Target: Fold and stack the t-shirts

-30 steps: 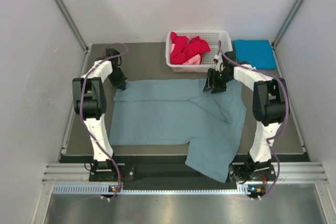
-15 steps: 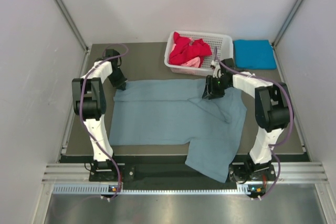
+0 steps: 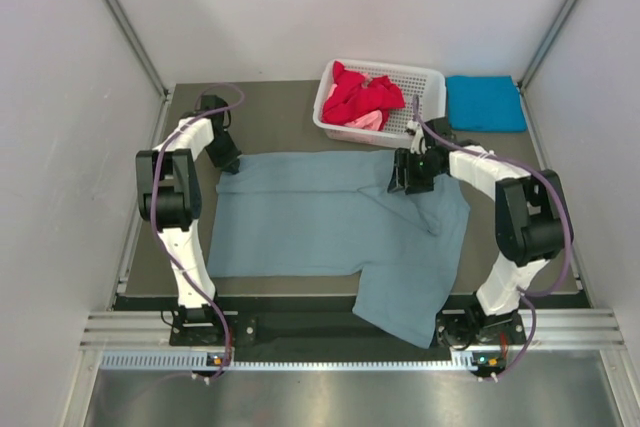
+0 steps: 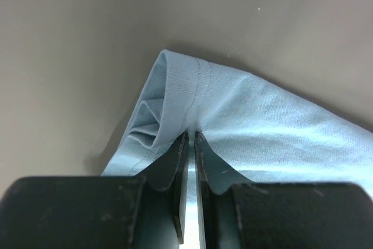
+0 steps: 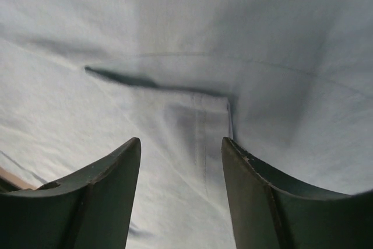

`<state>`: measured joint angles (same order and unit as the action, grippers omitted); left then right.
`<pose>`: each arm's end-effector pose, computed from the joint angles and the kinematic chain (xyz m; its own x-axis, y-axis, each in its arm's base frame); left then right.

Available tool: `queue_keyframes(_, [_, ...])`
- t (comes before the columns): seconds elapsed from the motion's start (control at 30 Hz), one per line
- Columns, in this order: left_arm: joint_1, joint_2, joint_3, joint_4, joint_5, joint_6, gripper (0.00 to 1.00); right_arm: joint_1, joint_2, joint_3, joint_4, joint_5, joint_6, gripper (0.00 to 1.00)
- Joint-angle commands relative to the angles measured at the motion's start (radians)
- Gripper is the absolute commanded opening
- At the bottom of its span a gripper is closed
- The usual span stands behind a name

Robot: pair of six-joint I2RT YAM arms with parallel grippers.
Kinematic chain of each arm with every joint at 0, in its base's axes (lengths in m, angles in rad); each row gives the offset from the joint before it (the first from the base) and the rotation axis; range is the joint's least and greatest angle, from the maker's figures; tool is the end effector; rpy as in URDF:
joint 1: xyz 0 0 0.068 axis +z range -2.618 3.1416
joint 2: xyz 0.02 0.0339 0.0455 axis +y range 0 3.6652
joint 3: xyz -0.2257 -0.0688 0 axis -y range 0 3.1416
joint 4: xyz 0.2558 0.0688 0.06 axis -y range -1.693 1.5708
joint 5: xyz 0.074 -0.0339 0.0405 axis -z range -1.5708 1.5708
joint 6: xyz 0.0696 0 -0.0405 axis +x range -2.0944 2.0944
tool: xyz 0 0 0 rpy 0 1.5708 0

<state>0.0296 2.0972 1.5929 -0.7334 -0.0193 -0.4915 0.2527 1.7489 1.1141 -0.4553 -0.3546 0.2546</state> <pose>0.4331 0.0142 0.1019 -0.8159 -0.4962 -0.2969 -0.4775 0.8677 -0.1382 0.3483 0.1149 0.1088 -0.9290 0.0040 -0.3699 -0.1611 0.8957 0.4144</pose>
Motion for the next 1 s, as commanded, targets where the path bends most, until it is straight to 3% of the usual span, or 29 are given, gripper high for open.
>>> queue_keyframes(0.0, [0.004, -0.054, -0.005, 0.0, -0.002, 0.014, 0.14, -0.009, 0.003, 0.082, 0.061, 0.054, 0.024, 0.57])
queue_keyframes(0.1, [0.006, -0.052, 0.007, -0.004, 0.007, 0.01, 0.14, -0.02, 0.064, 0.174, 0.072, 0.085, 0.041, 0.51])
queue_keyframes(0.23, [0.006, -0.066, 0.007, -0.007, 0.001, 0.018, 0.14, -0.042, 0.155, 0.292, 0.058, 0.121, 0.075, 0.35])
queue_keyframes(0.33, [0.006, -0.086, -0.005, -0.011, -0.011, 0.022, 0.15, -0.05, 0.216, 0.364, 0.059, 0.14, 0.087, 0.34])
queue_keyframes(0.5, [0.004, -0.14, -0.031, -0.021, -0.039, 0.027, 0.17, -0.066, 0.287, 0.473, 0.069, 0.175, 0.097, 0.36])
queue_keyframes(0.77, [0.006, -0.177, -0.067, -0.035, -0.044, 0.018, 0.22, -0.113, 0.344, 0.624, -0.008, 0.195, 0.043, 0.52])
queue_keyframes(0.97, [0.006, -0.201, -0.111, -0.028, -0.025, -0.004, 0.22, -0.113, 0.099, 0.367, 0.024, 0.135, 0.097, 0.55])
